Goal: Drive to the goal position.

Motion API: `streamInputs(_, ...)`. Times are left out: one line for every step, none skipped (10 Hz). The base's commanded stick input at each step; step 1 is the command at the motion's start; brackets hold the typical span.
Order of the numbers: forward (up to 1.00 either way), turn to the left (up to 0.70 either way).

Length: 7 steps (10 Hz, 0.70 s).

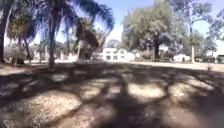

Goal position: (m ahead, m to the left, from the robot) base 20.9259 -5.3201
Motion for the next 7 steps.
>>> streamInputs(0.70,0.00)
streamInputs(0.70,0.00)
streamInputs(0.70,0.00)
streamInputs(0.70,0.00)
streamInputs(0.70,0.00)
streamInputs(0.70,0.00)
streamInputs(0.70,0.00)
